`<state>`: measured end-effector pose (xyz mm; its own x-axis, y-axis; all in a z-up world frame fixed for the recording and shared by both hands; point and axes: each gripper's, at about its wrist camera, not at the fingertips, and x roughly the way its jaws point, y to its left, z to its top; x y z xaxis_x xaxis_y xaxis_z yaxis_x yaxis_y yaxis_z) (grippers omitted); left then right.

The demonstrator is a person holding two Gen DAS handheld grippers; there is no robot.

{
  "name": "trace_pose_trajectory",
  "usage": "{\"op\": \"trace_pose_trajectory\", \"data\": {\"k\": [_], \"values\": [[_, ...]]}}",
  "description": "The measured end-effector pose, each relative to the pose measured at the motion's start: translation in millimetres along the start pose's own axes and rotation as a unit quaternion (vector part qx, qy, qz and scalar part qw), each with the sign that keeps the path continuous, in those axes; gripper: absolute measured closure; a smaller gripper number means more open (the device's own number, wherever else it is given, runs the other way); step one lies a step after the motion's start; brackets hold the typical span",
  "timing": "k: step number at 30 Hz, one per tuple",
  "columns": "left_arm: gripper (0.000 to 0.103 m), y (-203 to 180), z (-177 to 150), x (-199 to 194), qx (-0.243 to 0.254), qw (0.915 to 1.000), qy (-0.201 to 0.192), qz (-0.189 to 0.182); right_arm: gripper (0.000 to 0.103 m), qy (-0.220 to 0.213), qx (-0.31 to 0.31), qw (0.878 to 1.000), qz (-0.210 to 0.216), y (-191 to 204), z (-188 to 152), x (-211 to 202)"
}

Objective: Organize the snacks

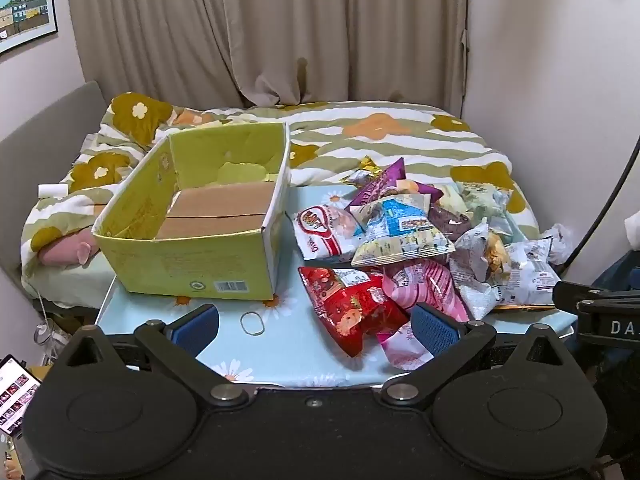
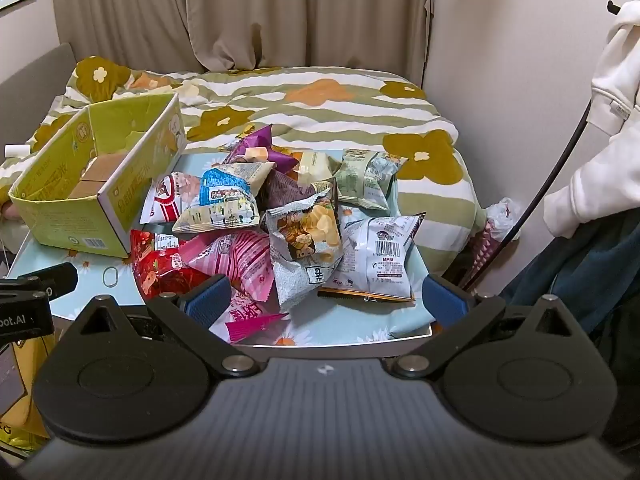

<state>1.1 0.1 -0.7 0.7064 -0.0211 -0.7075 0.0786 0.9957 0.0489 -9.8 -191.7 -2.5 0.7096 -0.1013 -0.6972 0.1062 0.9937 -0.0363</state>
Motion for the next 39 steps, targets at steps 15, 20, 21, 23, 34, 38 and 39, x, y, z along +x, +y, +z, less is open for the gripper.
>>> {"op": "trace_pose_trajectory", "data": {"k": [15, 20, 21, 23, 34, 38, 39], "values": [[0.000, -5, 3, -4, 0.002, 0.9998, -0.016, 0.011, 0.000, -0.003, -0.001, 1.000, 0.000, -1, 0, -1], [0.000, -5, 2, -5, 0.003, 0.9998, -0.017, 0.011, 0.000, -0.003, -0.001, 1.000, 0.000, -1, 0, -1], [0.000, -5, 2, -5, 0.003, 0.9998, -0.017, 0.011, 0.000, -0.003, -0.001, 1.000, 0.000, -1, 0, -1], [0.000, -5, 3, -5, 0.002, 0.9998, -0.017, 0.011, 0.000, -0.003, -0.001, 1.000, 0.000, -1, 0, -1], [0.000, -1, 4, -5, 0.002, 0.9998, -0.017, 0.013, 0.000, -0.002, 0.000, 1.000, 0.001, -2, 3, -1], [0.000, 2, 4, -4, -0.001, 0.9998, -0.014, 0.013, 0.000, -0.002, 0.000, 1.000, 0.001, 0, 3, -1], [0.000, 2, 4, -4, -0.002, 0.9998, -0.014, 0.013, 0.000, -0.001, 0.000, 1.000, 0.001, 0, 1, 0]]}}
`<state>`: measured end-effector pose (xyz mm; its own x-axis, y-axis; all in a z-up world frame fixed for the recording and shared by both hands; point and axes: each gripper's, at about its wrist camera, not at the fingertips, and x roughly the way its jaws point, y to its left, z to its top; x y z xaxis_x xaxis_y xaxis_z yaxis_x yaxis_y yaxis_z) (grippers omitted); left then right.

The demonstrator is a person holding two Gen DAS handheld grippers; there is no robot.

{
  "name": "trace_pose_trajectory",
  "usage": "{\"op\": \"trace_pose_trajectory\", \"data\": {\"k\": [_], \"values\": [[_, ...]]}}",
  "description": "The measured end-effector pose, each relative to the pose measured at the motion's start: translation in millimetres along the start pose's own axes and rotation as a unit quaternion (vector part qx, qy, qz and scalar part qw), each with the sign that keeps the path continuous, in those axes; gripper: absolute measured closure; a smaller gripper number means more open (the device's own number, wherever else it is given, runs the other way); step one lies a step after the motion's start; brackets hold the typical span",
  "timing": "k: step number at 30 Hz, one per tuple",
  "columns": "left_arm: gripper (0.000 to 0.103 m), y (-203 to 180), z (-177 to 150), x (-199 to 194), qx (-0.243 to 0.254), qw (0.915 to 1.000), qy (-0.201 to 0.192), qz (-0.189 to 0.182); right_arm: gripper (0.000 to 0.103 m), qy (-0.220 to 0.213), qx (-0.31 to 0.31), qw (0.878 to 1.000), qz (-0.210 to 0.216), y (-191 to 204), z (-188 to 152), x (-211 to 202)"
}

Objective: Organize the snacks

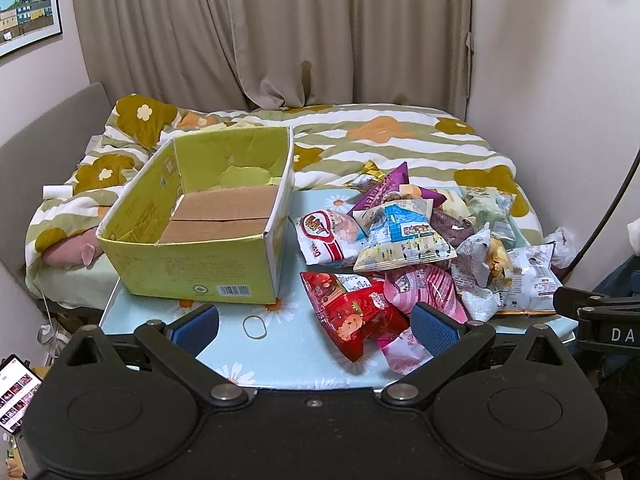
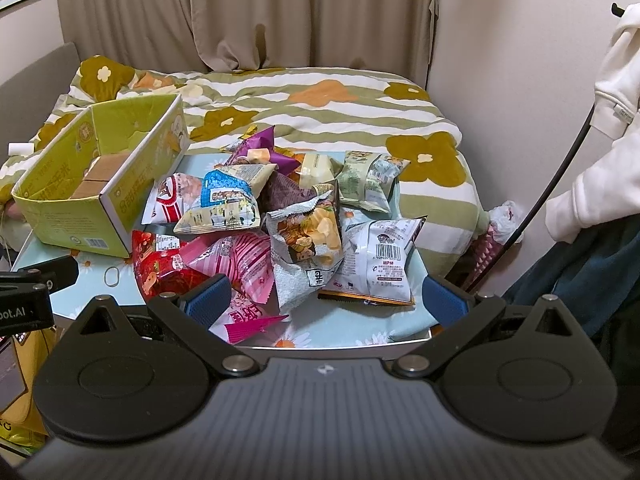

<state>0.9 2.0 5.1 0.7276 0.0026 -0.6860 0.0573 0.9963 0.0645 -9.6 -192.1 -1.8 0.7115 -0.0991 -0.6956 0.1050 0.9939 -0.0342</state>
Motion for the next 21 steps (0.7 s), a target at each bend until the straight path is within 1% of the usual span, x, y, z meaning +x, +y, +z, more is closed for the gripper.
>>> {"op": "trace_pose_trajectory", "data": {"k": [21], "values": [[0.000, 2.5, -0.6, 1.4, -0.003, 1.0000, 0.002, 0.002, 0.000, 0.001, 0.001, 1.000, 0.001, 0.7, 0.3, 1.2]]}}
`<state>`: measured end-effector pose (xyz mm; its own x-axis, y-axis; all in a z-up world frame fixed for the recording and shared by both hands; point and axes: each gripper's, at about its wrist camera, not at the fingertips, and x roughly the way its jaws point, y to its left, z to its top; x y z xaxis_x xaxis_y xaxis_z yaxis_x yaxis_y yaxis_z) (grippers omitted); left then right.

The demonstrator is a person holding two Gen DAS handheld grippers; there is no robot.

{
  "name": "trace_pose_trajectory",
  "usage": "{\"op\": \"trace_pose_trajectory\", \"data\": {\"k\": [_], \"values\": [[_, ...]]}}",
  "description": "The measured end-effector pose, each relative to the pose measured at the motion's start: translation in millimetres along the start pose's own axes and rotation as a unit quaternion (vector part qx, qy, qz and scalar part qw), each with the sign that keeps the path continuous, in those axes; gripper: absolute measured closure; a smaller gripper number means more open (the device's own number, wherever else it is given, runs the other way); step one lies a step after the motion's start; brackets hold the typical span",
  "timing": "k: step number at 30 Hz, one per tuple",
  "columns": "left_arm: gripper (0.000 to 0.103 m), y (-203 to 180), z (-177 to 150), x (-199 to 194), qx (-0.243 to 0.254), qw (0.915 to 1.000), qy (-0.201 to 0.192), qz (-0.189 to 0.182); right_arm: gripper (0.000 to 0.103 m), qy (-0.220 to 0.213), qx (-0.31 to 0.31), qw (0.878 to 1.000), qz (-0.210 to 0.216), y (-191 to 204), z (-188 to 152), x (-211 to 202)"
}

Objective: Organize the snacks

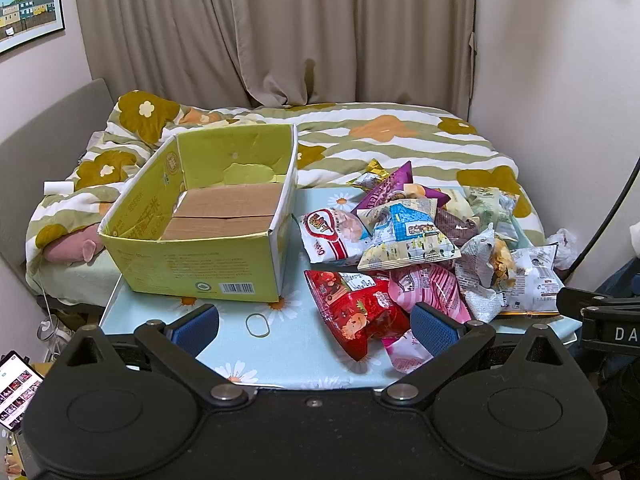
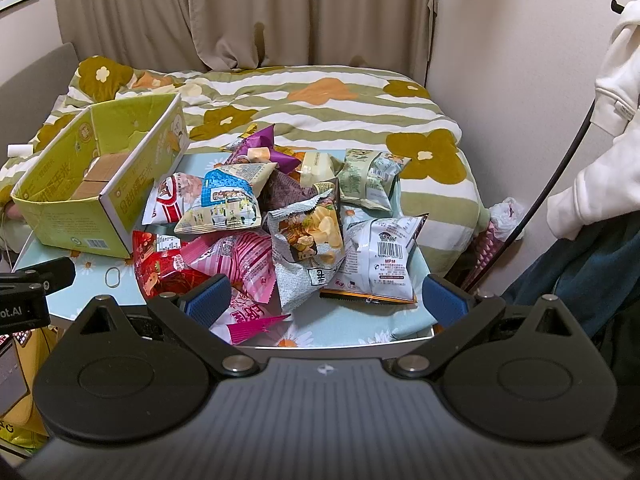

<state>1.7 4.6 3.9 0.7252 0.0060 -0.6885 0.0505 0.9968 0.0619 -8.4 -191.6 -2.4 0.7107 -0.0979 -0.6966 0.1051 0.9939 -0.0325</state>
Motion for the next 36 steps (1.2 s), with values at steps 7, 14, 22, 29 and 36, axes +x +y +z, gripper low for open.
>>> {"op": "trace_pose_trajectory", "data": {"k": [7, 14, 22, 29, 36], "values": [[0.000, 0.4, 0.1, 0.1, -0.001, 1.0000, 0.000, 0.000, 0.000, 0.000, 0.000, 1.000, 0.001, 0.3, 0.0, 0.2], [0.000, 0.0, 0.1, 0.2, 0.000, 1.0000, 0.000, 0.000, 0.000, 0.000, 0.000, 1.000, 0.000, -0.1, 0.0, -0.1], [0.000, -0.6, 0.0, 0.1, 0.000, 1.0000, 0.001, 0.000, 0.000, 0.001, 0.001, 1.000, 0.001, 0.5, 0.2, 0.2], [0.000, -0.4, 0.0, 0.1, 0.000, 1.0000, 0.001, 0.000, 0.000, 0.001, 0.000, 1.000, 0.001, -0.2, 0.3, 0.3], [0.000, -1.9, 1.2, 3.8, -0.004, 1.0000, 0.006, -0.005, 0.000, 0.001, 0.001, 1.000, 0.001, -1.8, 1.2, 1.2]]}}
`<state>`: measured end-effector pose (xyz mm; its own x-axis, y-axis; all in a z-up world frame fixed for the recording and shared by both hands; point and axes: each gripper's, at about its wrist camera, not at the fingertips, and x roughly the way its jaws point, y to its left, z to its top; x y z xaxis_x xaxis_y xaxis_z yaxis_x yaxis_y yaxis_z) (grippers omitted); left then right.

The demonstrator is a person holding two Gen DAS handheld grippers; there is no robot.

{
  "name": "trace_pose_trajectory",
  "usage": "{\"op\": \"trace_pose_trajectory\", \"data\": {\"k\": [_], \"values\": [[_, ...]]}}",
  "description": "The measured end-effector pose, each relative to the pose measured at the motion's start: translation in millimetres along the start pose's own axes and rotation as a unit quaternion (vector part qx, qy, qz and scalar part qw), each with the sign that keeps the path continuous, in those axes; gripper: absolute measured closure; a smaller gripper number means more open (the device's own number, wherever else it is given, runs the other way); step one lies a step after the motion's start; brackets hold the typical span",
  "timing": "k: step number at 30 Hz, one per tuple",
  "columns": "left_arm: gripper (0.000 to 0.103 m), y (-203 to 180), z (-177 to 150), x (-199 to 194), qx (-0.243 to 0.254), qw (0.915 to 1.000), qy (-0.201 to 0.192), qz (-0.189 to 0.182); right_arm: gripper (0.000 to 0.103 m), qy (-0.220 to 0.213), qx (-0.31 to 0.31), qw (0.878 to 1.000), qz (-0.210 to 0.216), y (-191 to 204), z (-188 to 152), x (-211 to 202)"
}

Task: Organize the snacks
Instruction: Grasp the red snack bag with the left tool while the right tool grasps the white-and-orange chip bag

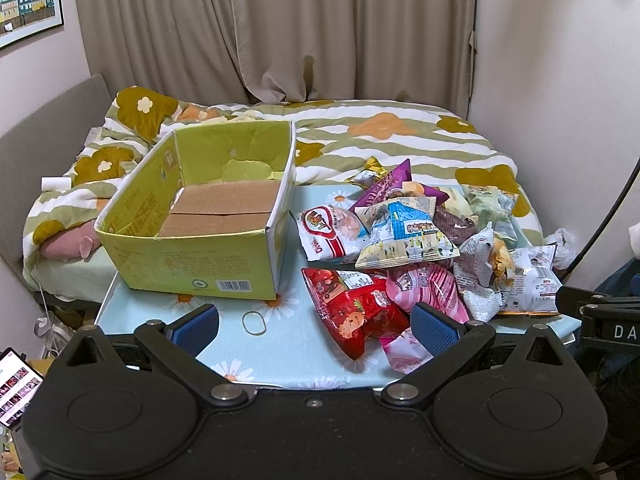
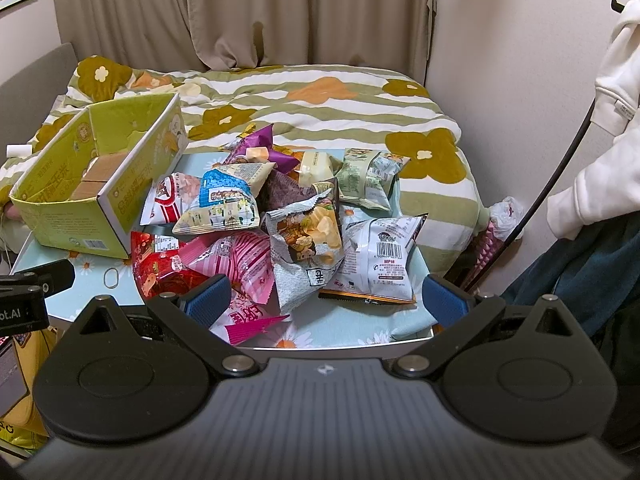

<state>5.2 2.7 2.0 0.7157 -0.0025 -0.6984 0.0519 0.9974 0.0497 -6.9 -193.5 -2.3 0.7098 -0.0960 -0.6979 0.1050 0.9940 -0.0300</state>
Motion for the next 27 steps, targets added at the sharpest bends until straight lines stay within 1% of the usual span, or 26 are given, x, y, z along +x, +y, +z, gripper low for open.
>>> {"op": "trace_pose_trajectory", "data": {"k": [6, 9, 12, 13, 14, 15, 16, 19, 22, 27], "values": [[0.000, 6, 12, 13, -0.019, 0.9996, 0.015, -0.012, 0.000, -0.002, -0.003, 1.000, 0.004, 0, 3, 9], [0.000, 9, 17, 26, -0.030, 0.9992, 0.024, -0.009, 0.000, -0.005, -0.004, 1.000, 0.006, -2, 6, 10], [0.000, 12, 18, 43, -0.042, 0.9986, 0.032, -0.006, 0.000, -0.006, -0.014, 1.000, 0.012, -4, 12, 25], [0.000, 13, 18, 51, -0.047, 0.9983, 0.034, -0.006, 0.000, -0.005, -0.026, 0.999, 0.020, -2, 15, 38], [0.000, 14, 18, 58, -0.052, 0.9980, 0.037, -0.007, 0.000, -0.005, -0.026, 0.999, 0.020, -4, 15, 39], [0.000, 15, 17, 67, -0.056, 0.9975, 0.041, -0.009, 0.000, -0.008, -0.039, 0.999, 0.028, -2, 15, 53], [0.000, 15, 17, 76, -0.060, 0.9970, 0.046, -0.012, 0.000, -0.007, -0.042, 0.999, 0.031, -2, 17, 57], [0.000, 19, 15, 104, -0.076, 0.9945, 0.066, -0.029, 0.000, -0.003, -0.063, 0.997, 0.038, 3, 16, 88], [0.000, 23, 12, 129, -0.084, 0.9916, 0.086, -0.048, 0.000, 0.006, -0.065, 0.997, 0.041, 6, 16, 108], [0.002, 25, 10, 166, -0.083, 0.9863, 0.114, -0.086, 0.000, 0.016, -0.070, 0.997, 0.038, 15, 14, 132]]}}
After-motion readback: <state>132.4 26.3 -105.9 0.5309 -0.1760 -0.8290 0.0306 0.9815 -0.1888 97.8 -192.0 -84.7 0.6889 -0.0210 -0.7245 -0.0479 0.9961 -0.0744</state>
